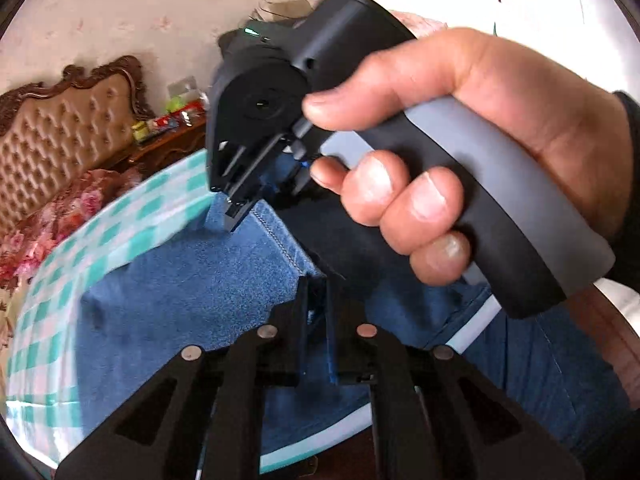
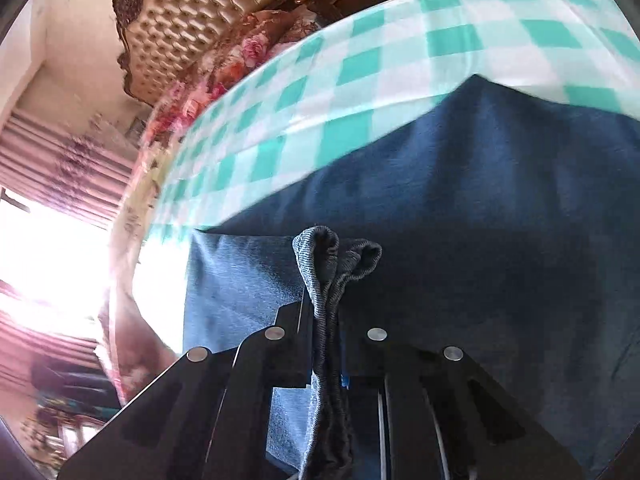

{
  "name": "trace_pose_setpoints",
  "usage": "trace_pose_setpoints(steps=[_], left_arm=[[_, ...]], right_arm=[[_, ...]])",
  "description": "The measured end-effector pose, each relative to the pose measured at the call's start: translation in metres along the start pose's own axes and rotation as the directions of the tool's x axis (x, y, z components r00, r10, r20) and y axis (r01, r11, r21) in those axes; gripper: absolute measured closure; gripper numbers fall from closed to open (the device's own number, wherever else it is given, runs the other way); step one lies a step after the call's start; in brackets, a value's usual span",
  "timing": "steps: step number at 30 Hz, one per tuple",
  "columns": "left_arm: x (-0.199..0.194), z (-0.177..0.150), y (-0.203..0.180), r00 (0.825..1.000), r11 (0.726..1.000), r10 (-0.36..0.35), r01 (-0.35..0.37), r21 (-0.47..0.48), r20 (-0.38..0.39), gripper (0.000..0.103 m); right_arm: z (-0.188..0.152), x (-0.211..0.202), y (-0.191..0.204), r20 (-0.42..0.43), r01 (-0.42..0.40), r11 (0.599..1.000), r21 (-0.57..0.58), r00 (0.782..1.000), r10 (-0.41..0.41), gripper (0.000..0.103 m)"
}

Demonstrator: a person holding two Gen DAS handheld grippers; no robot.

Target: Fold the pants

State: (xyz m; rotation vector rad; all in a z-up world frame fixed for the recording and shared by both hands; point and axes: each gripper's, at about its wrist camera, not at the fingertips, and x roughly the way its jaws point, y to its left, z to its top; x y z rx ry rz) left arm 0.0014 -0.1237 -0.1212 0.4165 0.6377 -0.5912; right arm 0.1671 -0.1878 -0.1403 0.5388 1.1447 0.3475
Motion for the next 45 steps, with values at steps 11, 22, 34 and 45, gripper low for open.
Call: trace_pose_setpoints(steps=[11, 22, 34, 45], left_arm=[[0.013, 0.001, -0.02, 0.999, 0.999, -0.048, 0.048, 0.007, -0.018, 0.096], [-0.026, -0.013, 0.017, 0.992, 0.974, -0.115, 0.123, -0.188, 0.053, 0.052], [-0.054, -0.031, 0.195, 0.983, 0.842, 0.166, -0.182, -0.508, -0.076, 0.036], [0.027, -0.014, 0.227, 0.937, 0.851, 0.233, -0.326, -0.412, -0.26, 0.002]], right_arm=[[-0.004, -0.001, -0.029, 0.011, 0.018, 0.999, 0.036, 1.0, -0.019, 0.091], [-0.007, -0.019, -0.031, 0.199, 0.236, 0.97, 0.067, 0.949, -0.245, 0.053], [-0.067, -0.03, 0.062, 0.475, 0.577, 0.797, -0.181, 0.76, -0.442, 0.017], [-0.085, 0.037, 0.069, 0.32, 0.666, 0.703, -0.249, 0.742, -0.59, 0.017]])
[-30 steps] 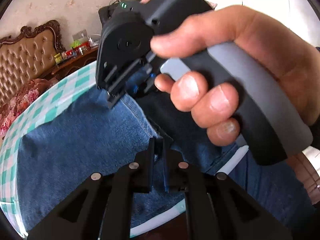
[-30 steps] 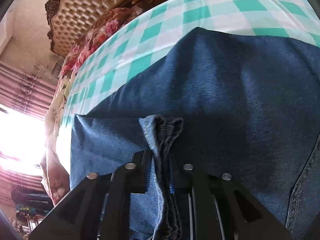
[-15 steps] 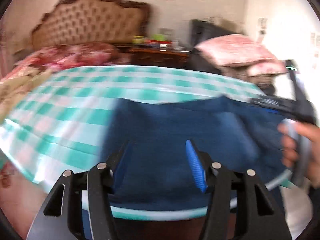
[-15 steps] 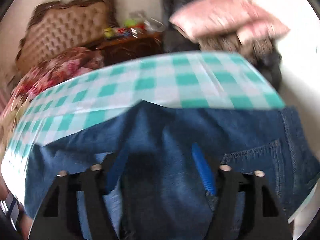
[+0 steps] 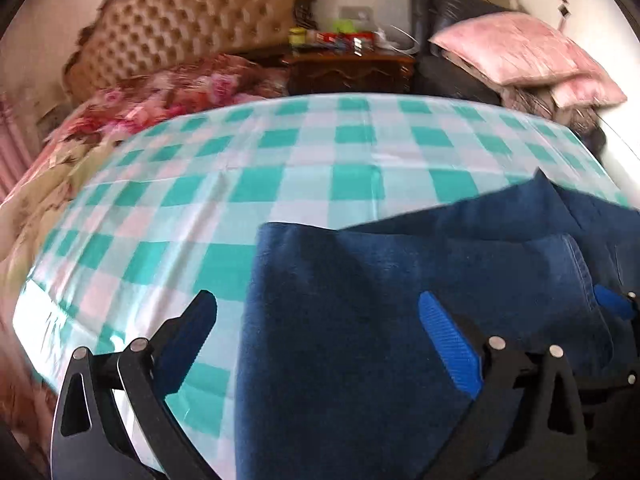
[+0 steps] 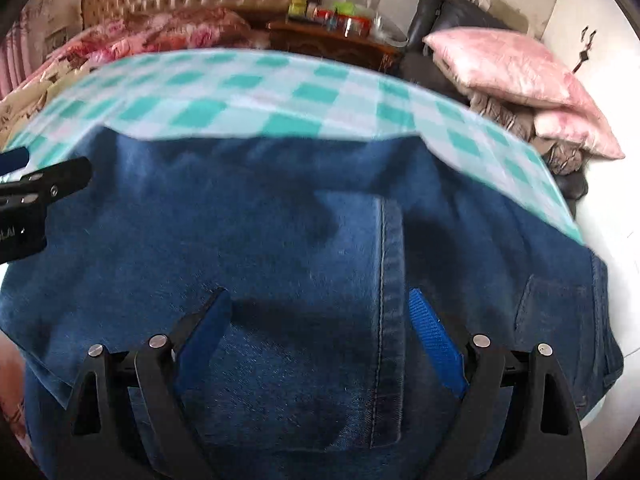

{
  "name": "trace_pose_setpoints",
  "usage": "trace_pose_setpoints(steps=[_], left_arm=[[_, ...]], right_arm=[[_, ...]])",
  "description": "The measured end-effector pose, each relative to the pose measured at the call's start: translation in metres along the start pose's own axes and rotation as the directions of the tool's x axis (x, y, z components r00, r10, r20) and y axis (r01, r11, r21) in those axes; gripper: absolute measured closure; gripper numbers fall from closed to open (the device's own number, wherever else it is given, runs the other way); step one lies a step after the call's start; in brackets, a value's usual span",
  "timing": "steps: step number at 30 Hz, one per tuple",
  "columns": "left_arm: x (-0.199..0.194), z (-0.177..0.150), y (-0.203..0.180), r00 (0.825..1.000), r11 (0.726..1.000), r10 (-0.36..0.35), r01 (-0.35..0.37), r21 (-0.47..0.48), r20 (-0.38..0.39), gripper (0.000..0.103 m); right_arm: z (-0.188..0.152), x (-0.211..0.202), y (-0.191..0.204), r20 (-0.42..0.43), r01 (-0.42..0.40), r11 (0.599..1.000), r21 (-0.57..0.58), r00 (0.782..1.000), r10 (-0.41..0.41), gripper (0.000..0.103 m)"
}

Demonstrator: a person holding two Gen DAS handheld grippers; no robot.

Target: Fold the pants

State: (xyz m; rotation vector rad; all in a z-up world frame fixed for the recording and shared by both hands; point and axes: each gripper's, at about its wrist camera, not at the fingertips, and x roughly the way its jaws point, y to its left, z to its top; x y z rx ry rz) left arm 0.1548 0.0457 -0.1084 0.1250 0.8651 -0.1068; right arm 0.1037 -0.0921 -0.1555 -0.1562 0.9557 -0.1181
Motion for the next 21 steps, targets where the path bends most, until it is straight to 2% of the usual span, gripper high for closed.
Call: trace_pose_setpoints(steps=[3, 5, 6, 9, 10, 11, 13, 15, 16, 19, 21], left_arm=[[0.016, 0.004, 0.017, 0.99, 0.988, -0.132, 0.128, -0.088, -0.043, 0.014], [0.029, 0.007, 0.02, 0.996, 0.997, -0.046, 0.04, -0.068, -0.08, 0.026], [0.04, 0.01, 0.028, 0.994, 0.997, 0.002, -0.009, -0.071, -0.106, 0.027], [0.061, 0.016, 0.064, 0.989, 0.981, -0.007, -0.021, -0.191, -0.146, 0.027], [0.061, 0.019, 0.072, 0.99, 0.977, -0.002, -0.029, -0.212, -0.141, 0.027], [0.055, 0.02, 0.075, 0.992, 0.975, 0.012, -0.039, -0.218, -0.122, 0.036], [0.03, 0.022, 0.073, 0.998, 0.979, 0.037, -0.045, -0.198, -0.042, 0.046], [0.008, 0.014, 0.064, 1.0, 0.984, -0.025, 0.026, -0.174, 0.005, 0.048], [-0.003, 0.004, 0.056, 0.998, 0.985, -0.066, 0.069, -0.159, 0.024, 0.053], [-0.026, -0.035, 0.034, 0.99, 0.983, -0.133, 0.136, -0.126, 0.037, 0.058], [-0.03, -0.061, 0.022, 0.992, 0.989, -0.122, 0.123, -0.082, 0.016, 0.058]], right_arm=[[-0.005, 0.005, -0.008, -0.015, -0.058, 0.998, 0.04, 0.998, 0.059, 0.017], [-0.006, 0.01, -0.016, -0.041, -0.106, 0.99, 0.097, 0.993, 0.111, 0.016], [-0.007, 0.011, -0.021, -0.048, -0.128, 0.984, 0.12, 0.99, 0.134, 0.016], [-0.008, 0.009, -0.014, -0.041, -0.082, 0.994, 0.077, 0.996, 0.085, 0.007], [-0.008, 0.01, -0.014, -0.042, -0.074, 0.994, 0.079, 0.996, 0.078, 0.006], [-0.008, 0.011, -0.016, -0.044, -0.08, 0.993, 0.088, 0.995, 0.084, 0.005], [-0.008, 0.014, -0.02, -0.058, -0.107, 0.988, 0.111, 0.992, 0.114, 0.005], [-0.009, 0.014, -0.021, -0.054, -0.116, 0.988, 0.107, 0.991, 0.122, 0.005], [-0.008, 0.014, -0.02, -0.054, -0.115, 0.988, 0.107, 0.991, 0.122, 0.005], [-0.008, 0.014, -0.021, -0.055, -0.116, 0.987, 0.109, 0.991, 0.122, 0.005], [-0.009, 0.014, -0.02, -0.05, -0.117, 0.987, 0.108, 0.991, 0.123, 0.005]])
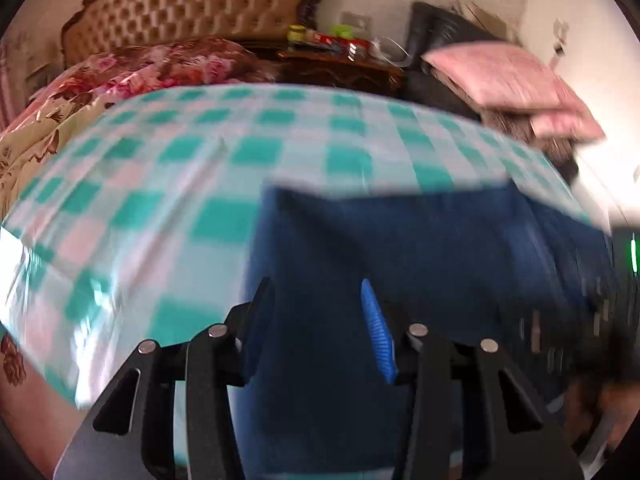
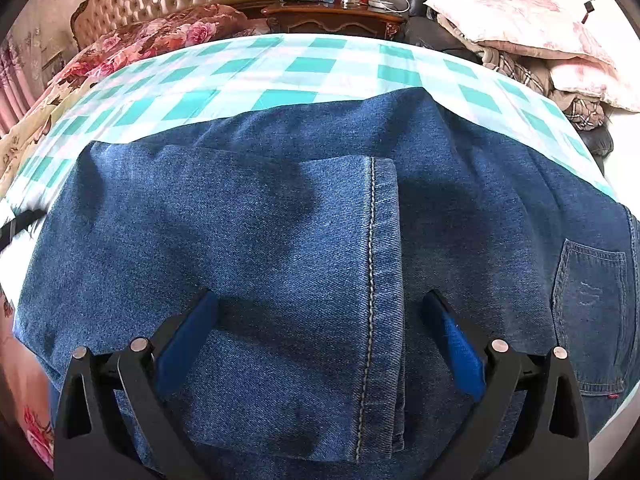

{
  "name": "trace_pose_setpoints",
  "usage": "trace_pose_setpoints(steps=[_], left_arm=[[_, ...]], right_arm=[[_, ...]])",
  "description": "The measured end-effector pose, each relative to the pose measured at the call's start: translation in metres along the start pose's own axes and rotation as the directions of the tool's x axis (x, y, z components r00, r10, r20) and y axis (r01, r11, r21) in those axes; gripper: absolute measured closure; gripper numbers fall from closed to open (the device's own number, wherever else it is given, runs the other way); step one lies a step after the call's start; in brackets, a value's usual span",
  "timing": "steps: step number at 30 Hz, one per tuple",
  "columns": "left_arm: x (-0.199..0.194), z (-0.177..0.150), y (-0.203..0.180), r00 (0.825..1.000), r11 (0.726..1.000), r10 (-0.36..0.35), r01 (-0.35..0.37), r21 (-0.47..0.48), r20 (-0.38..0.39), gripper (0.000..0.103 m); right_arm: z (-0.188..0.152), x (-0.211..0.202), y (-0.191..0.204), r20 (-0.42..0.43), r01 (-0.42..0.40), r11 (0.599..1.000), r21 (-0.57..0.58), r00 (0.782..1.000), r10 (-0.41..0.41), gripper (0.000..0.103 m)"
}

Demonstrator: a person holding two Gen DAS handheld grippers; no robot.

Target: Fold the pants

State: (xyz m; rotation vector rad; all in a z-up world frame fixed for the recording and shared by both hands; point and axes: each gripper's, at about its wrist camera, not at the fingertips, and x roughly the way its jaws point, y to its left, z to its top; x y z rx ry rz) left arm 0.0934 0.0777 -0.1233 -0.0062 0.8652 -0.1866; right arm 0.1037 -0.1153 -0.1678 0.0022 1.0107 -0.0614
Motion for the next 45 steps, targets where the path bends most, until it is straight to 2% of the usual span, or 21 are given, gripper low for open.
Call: trace_pose_setpoints(steps=[1, 2, 3, 4, 5, 6, 8, 11, 14, 19, 22, 24, 25, 26, 28, 30, 33, 35, 39, 42, 45], left_arm=[[0.001, -0.012, -0.003, 0.999, 0.999, 0.04, -0.04, 0.032, -0.015, 0.058], [0.002, -0.024, 0.0, 0.993, 0.991, 0.117, -0.115, 0.066, -0.031, 0.058], [0.002, -0.03, 0.006, 0.987, 0.987, 0.154, -0.152, 0.057, -0.036, 0.056], [-0.002, -0.034, 0.016, 0.987, 0.988, 0.155, -0.154, 0.021, -0.04, 0.05], [-0.01, -0.036, 0.03, 0.99, 0.99, 0.134, -0.135, -0.044, -0.034, 0.05], [-0.015, -0.037, 0.036, 0.991, 0.989, 0.13, -0.131, -0.065, -0.026, 0.052], [-0.029, -0.038, 0.035, 0.995, 0.993, 0.104, -0.104, -0.055, 0.005, 0.053], [-0.035, -0.046, 0.017, 1.0, 1.0, 0.009, -0.009, -0.007, 0.016, 0.053], [-0.02, -0.054, 0.005, 0.997, 0.997, 0.072, -0.071, 0.031, -0.031, 0.05], [-0.017, -0.058, 0.014, 0.998, 0.998, 0.054, -0.055, -0.024, -0.04, 0.043], [-0.016, -0.059, 0.02, 0.998, 0.997, 0.04, -0.043, -0.07, -0.049, 0.042], [-0.021, -0.057, 0.016, 0.998, 0.997, 0.052, -0.055, -0.058, -0.039, 0.05], [-0.024, -0.055, 0.015, 0.998, 0.997, 0.053, -0.054, -0.052, -0.029, 0.058], [-0.027, -0.051, 0.014, 0.998, 0.997, 0.058, -0.059, -0.054, -0.019, 0.06], [-0.032, -0.035, 0.014, 0.999, 0.997, 0.033, -0.032, -0.064, 0.014, 0.066], [-0.03, -0.014, 0.009, 0.999, 0.998, 0.025, -0.023, -0.058, 0.035, 0.068], [-0.016, 0.024, -0.012, 0.998, 1.0, -0.019, 0.019, 0.004, 0.066, 0.069], [0.009, 0.045, -0.026, 0.999, 0.998, -0.048, 0.047, 0.034, 0.014, 0.069], [0.071, 0.063, -0.038, 0.993, 0.999, -0.016, 0.021, 0.039, -0.12, 0.069], [0.083, 0.07, -0.038, 0.993, 1.0, -0.003, 0.006, 0.027, -0.115, 0.068], [0.073, 0.071, -0.032, 0.996, 0.999, -0.025, 0.023, -0.024, -0.09, 0.068]], right_arm=[[0.0, 0.0, 0.0, 0.001, 0.0, 1.0, 0.0, 1.0, 0.0, 0.005], [0.0, 0.0, 0.0, 0.001, 0.001, 1.0, 0.0, 1.0, -0.001, 0.005], [0.0, 0.0, 0.0, 0.002, 0.0, 1.0, 0.0, 1.0, 0.0, 0.005], [0.0, 0.0, 0.0, 0.002, 0.0, 1.0, -0.001, 1.0, 0.0, 0.005], [0.0, 0.0, 0.0, 0.003, -0.001, 1.0, -0.002, 1.0, 0.001, 0.005], [0.0, 0.0, -0.001, 0.005, -0.001, 1.0, -0.002, 1.0, 0.001, 0.005], [0.001, 0.0, -0.001, 0.006, -0.001, 1.0, 0.001, 1.0, 0.001, 0.005], [0.002, -0.001, 0.001, 0.007, 0.008, 1.0, -0.009, 1.0, -0.008, 0.005], [0.002, -0.012, 0.006, 0.033, 0.073, 0.997, -0.04, 0.997, -0.072, 0.006], [-0.001, -0.053, 0.007, 0.125, 0.071, 0.996, -0.061, 0.99, -0.063, 0.006], [-0.007, -0.056, 0.006, 0.109, 0.057, 0.997, -0.053, 0.993, -0.051, 0.006], [-0.015, -0.045, 0.006, 0.069, 0.07, 0.996, -0.06, 0.995, -0.066, 0.006], [-0.02, -0.038, 0.005, 0.04, 0.074, 0.995, -0.062, 0.997, -0.072, 0.006], [-0.026, -0.028, 0.003, -0.002, 0.07, 0.996, -0.059, 0.998, -0.071, 0.006], [-0.032, -0.023, -0.004, 0.002, 0.022, 1.0, -0.014, 1.0, -0.022, 0.006], [-0.032, -0.022, -0.008, -0.005, -0.002, 1.0, -0.003, 1.0, 0.002, 0.006], [-0.032, -0.022, -0.006, -0.004, 0.008, 1.0, -0.017, 1.0, -0.008, 0.006], [-0.033, -0.022, -0.006, -0.005, 0.007, 1.0, -0.012, 1.0, -0.007, 0.006], [-0.032, -0.022, -0.006, -0.008, 0.002, 1.0, -0.011, 1.0, -0.002, 0.006], [-0.031, -0.021, -0.007, -0.009, -0.002, 1.0, -0.011, 1.0, 0.002, 0.006], [-0.031, -0.021, -0.008, -0.009, -0.007, 1.0, -0.011, 1.0, 0.007, 0.005]])
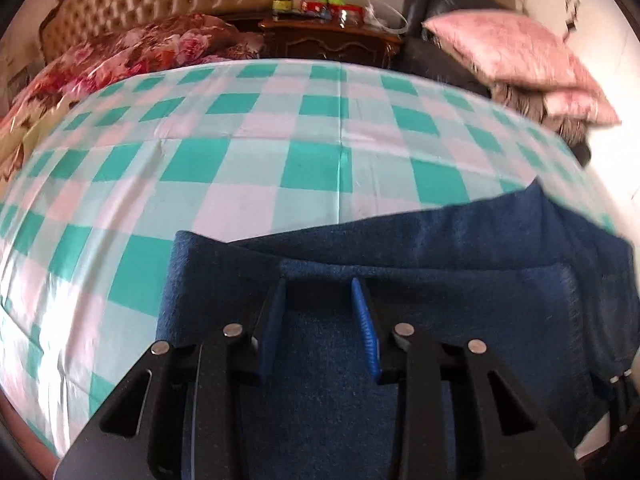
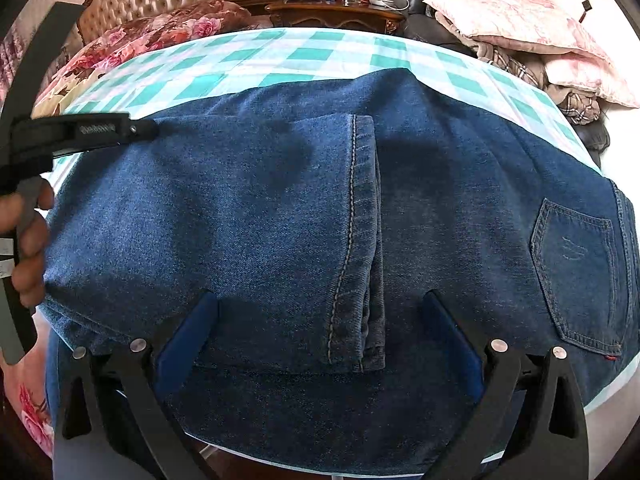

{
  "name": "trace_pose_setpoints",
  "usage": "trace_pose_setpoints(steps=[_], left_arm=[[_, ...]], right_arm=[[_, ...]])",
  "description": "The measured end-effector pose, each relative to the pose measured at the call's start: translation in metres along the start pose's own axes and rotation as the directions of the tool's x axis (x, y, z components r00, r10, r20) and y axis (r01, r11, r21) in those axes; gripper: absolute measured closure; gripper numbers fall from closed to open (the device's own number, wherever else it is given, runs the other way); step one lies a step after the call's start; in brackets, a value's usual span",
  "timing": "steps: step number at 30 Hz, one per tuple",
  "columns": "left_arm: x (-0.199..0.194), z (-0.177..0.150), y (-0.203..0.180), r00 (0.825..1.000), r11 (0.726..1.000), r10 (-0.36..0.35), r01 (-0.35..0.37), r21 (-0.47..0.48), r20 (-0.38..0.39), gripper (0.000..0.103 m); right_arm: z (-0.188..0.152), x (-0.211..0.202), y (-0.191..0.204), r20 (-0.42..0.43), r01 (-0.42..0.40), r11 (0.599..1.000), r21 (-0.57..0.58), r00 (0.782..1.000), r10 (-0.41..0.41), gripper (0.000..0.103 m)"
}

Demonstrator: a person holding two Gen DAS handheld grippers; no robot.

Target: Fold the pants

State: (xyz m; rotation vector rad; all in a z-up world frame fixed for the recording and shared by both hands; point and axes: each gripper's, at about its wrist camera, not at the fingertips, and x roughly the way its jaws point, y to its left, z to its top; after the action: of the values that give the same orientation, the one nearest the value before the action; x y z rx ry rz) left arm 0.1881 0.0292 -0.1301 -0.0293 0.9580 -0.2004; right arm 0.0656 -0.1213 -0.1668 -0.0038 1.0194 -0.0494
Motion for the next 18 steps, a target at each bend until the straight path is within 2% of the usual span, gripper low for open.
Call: trace_pose_setpoints(steps=[3, 6, 8, 12, 14, 16, 18], left_arm=[[-0.022, -0.012, 0.012, 0.998, 0.999, 0.032, -0.029, -0.046, 0.055, 0.068], [-0.04, -0.036, 0.033, 0.997, 0.986, 0.066, -0.059, -0.158, 0.04, 0.068], [-0.052, -0.056, 0.038, 0.998, 0.983, 0.061, -0.054, -0.175, 0.033, 0.069], [-0.055, -0.089, 0.026, 0.995, 0.993, 0.097, -0.096, -0.074, 0.016, 0.069], [-0.054, -0.094, 0.024, 0.994, 0.994, 0.106, -0.104, -0.043, 0.04, 0.068], [-0.059, -0.094, 0.027, 0.995, 0.994, 0.093, -0.09, -0.064, 0.044, 0.068], [-0.072, -0.095, 0.03, 0.993, 0.993, 0.087, -0.08, -0.084, 0.082, 0.068]], right_arm=[[0.0, 0.0, -0.001, 0.002, -0.004, 1.0, -0.001, 1.0, 0.004, 0.005], [0.0, 0.0, -0.002, 0.003, -0.003, 1.0, 0.0, 1.0, 0.003, 0.005], [-0.001, 0.0, -0.001, 0.005, -0.005, 1.0, -0.002, 1.0, 0.005, 0.005], [-0.001, 0.001, -0.001, 0.006, -0.003, 1.0, 0.0, 1.0, 0.003, 0.005], [-0.001, 0.001, -0.001, 0.007, -0.001, 1.0, 0.001, 1.0, 0.001, 0.005], [-0.001, 0.0, 0.0, 0.005, 0.004, 1.0, 0.002, 1.0, -0.004, 0.005], [0.0, 0.0, 0.0, 0.0, 0.005, 1.0, 0.0, 1.0, -0.005, 0.005]])
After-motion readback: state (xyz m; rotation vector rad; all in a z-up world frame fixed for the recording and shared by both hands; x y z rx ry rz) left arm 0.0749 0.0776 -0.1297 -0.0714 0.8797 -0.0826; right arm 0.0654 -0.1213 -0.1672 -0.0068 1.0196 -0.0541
